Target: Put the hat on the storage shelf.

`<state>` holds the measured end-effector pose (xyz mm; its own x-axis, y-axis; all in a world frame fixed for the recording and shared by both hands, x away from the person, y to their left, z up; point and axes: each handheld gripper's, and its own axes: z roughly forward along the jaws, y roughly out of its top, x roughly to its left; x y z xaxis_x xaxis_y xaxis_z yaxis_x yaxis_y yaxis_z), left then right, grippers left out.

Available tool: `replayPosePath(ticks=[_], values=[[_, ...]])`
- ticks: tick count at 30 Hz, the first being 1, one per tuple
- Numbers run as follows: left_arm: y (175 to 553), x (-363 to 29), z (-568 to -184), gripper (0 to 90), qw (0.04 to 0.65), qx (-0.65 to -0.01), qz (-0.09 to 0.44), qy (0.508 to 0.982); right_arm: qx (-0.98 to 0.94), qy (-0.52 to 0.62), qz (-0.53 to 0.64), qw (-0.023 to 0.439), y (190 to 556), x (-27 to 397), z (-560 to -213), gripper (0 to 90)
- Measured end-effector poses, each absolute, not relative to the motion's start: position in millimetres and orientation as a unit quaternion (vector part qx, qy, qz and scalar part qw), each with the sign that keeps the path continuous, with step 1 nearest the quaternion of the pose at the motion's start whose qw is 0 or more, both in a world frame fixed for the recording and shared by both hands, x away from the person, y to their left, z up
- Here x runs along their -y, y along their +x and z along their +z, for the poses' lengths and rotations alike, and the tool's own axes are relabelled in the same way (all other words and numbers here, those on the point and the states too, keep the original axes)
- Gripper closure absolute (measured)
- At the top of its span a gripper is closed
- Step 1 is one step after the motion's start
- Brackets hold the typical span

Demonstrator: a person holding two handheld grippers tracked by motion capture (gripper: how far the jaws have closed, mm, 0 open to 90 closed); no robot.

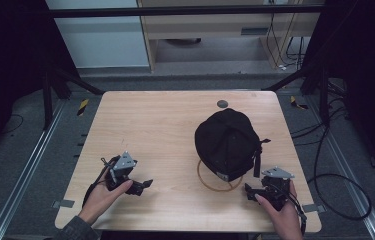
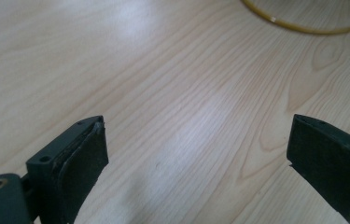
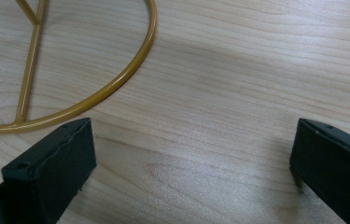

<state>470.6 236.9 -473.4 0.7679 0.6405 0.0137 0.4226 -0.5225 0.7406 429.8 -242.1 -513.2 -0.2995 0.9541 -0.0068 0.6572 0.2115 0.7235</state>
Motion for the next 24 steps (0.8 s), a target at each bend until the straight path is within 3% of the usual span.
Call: replayPosePath(ticks=[16,24], values=[[475.8,-265.6,-503.9,4.0,0.359,-0.352,0.125,0.856,-0.742,0.543,0.315,0.235,429.7,242.0,-513.2,0.4],[475.4,-269.3,-508.2,2.0,0.36,-0.342,0.147,0.855,-0.742,0.543,0.315,0.235,429.7,242.0,-513.2,0.4]])
